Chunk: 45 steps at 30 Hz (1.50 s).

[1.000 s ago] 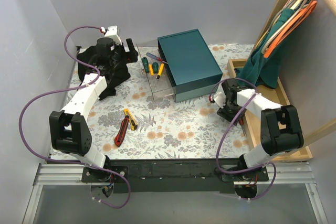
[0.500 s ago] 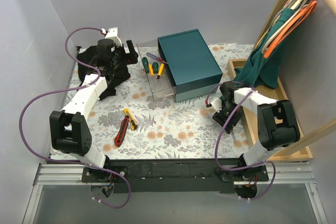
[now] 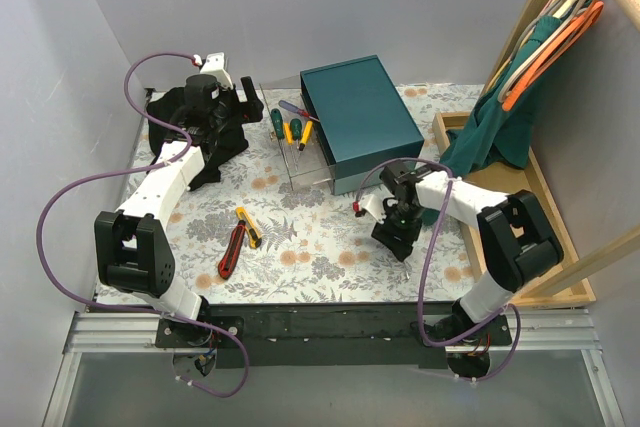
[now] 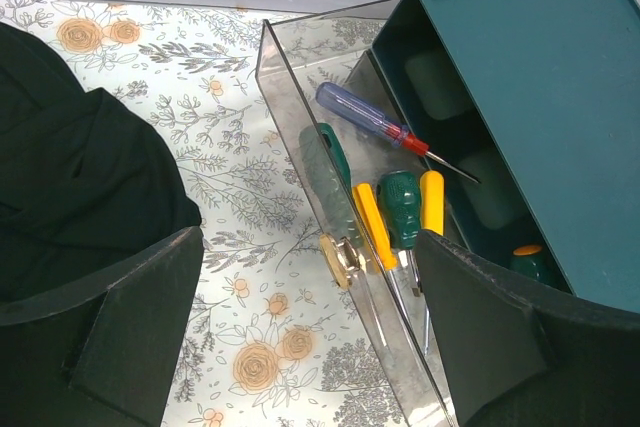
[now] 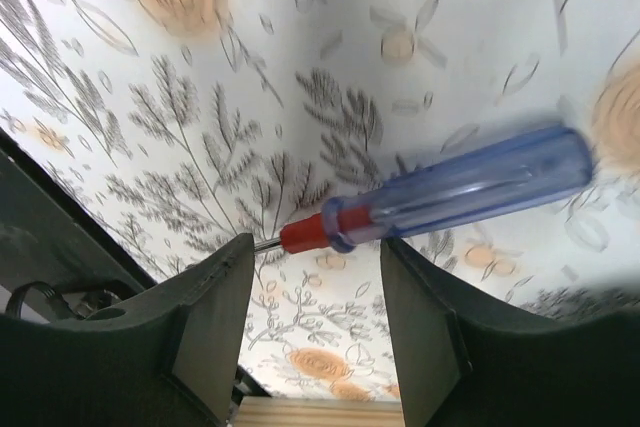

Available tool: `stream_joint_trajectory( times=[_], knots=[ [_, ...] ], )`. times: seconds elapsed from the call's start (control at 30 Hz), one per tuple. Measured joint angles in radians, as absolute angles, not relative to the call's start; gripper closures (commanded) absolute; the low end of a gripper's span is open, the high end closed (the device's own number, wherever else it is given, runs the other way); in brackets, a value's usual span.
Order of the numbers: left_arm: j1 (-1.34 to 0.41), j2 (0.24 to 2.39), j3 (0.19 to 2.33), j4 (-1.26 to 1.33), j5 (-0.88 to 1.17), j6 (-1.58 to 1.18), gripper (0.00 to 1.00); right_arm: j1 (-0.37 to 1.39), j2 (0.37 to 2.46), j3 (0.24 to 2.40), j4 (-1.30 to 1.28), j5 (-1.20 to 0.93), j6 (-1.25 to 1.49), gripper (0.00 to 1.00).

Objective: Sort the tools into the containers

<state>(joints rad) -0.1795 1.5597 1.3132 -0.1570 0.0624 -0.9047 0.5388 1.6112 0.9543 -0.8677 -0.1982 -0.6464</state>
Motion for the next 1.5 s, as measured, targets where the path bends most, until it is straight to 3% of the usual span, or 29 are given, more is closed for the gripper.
stream_joint_trajectory(
  times=[0.43,0.53,0.63,0.67,0.9,1.23,1.5],
  knots=[
    [-0.179,1.555,1.300,-0.157,0.056,-0.888,0.13,0.655,1.667,1.000,-0.788,-0.152,-0.582,0.41],
    [-0.179,1.553,1.299,-0.157,0.051,-0.885,0.13,0.663,1.664,0.995,-0.768,-0.124,-0.533,0.46],
    [-0.179,1.550,1.298,-0.157,0.048,-0.885,0.13,0.665,1.663,0.992,-0.753,-0.104,-0.506,0.60],
    [-0.179,1.549,1.298,-0.157,0.047,-0.884,0.13,0.665,1.664,0.992,-0.748,-0.098,-0.501,0.70],
    [-0.179,1.547,1.298,-0.157,0.043,-0.878,0.13,0.664,1.638,0.956,-0.694,-0.081,-0.526,0.99],
    [-0.179,1.547,1.298,-0.157,0.040,-0.875,0.13,0.632,1.442,0.931,-0.759,-0.247,-0.665,0.99],
    [-0.172,1.547,1.298,-0.182,-0.041,-0.872,0.10,0.560,1.364,1.385,-0.847,-0.541,-0.828,0.99]
  ],
)
